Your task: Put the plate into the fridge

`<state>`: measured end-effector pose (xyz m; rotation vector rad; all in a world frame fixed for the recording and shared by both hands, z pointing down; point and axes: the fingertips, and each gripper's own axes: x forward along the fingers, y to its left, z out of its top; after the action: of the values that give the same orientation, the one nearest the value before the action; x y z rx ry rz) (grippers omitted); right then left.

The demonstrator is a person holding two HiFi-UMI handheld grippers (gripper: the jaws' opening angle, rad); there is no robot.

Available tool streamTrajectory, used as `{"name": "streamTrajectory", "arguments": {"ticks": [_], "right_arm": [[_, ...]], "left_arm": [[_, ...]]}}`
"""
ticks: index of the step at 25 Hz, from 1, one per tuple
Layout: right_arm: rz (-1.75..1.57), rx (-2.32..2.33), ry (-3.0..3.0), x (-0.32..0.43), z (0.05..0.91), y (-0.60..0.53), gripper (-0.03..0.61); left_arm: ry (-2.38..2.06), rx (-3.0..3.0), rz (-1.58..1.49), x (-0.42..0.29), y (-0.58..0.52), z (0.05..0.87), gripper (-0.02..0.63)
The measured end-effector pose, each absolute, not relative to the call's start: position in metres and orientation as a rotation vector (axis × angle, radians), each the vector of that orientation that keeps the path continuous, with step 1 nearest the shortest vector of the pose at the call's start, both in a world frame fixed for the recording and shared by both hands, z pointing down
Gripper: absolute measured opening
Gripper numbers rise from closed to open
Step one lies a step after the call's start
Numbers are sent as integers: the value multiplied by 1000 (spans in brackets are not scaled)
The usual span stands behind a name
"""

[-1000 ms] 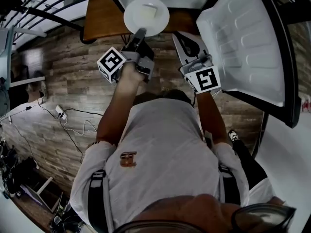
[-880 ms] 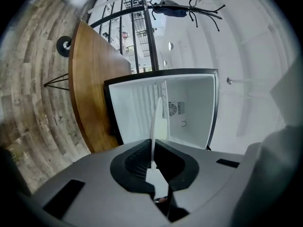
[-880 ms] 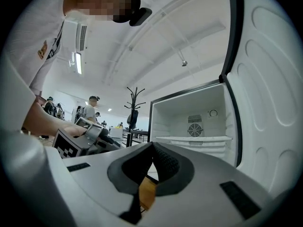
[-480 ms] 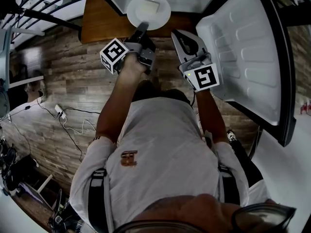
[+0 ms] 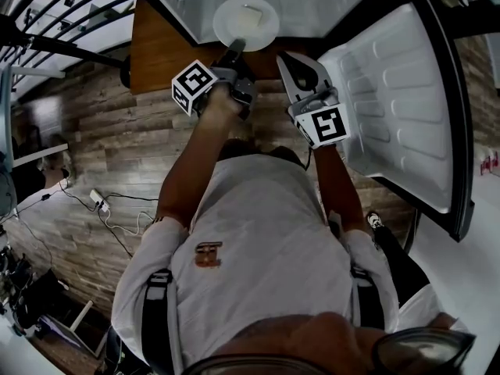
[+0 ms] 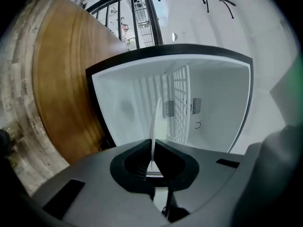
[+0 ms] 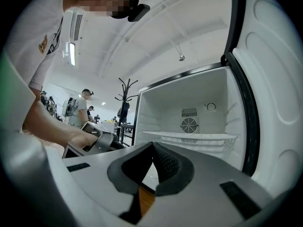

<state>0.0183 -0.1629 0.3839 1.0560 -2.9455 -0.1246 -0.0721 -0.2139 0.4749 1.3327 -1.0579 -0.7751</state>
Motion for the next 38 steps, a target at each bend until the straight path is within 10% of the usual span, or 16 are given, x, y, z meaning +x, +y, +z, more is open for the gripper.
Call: {"name": "streamTrajectory", "arguments": {"ticks": [38], "right_arm": [[-69,1073,-2882,-14,389,-255,32]], "left_arm": [[-1107,1184,-670,-86,-357,553,26]]}}
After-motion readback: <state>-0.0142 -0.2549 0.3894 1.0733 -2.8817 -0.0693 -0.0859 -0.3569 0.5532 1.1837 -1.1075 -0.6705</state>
